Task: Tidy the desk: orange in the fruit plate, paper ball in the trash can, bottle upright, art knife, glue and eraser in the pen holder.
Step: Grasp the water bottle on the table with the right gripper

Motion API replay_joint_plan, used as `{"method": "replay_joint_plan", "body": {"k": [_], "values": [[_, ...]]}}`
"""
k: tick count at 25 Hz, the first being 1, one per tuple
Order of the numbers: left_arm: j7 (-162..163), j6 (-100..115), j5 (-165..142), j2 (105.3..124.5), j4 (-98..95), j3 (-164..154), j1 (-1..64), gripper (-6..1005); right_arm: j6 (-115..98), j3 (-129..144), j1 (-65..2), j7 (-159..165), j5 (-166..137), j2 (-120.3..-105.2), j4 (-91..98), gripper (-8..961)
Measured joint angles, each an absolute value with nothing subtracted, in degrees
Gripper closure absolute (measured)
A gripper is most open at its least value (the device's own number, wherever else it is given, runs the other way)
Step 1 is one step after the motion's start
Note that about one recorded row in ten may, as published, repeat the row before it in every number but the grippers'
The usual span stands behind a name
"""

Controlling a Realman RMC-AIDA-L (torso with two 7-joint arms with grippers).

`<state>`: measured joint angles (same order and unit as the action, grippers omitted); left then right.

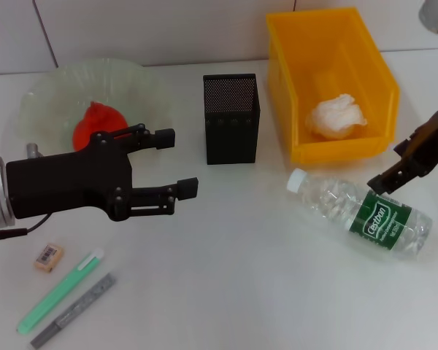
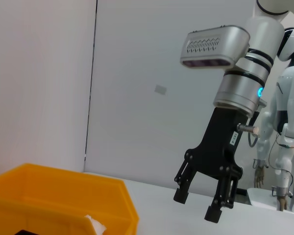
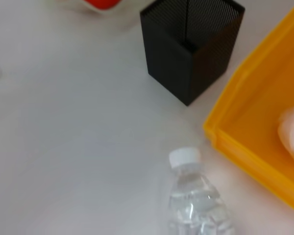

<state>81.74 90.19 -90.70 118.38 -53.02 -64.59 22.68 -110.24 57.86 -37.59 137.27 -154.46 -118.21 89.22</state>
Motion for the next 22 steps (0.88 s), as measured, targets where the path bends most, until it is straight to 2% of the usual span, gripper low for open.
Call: {"method": "replay_joint_plan", "body": {"k": [22], "values": [[81.37, 90.08, -90.70, 118.47, -52.54, -65.27, 22.27, 144, -105.35, 60.30, -39.06, 136.66, -156.87, -118.42, 80.42, 134]]}}
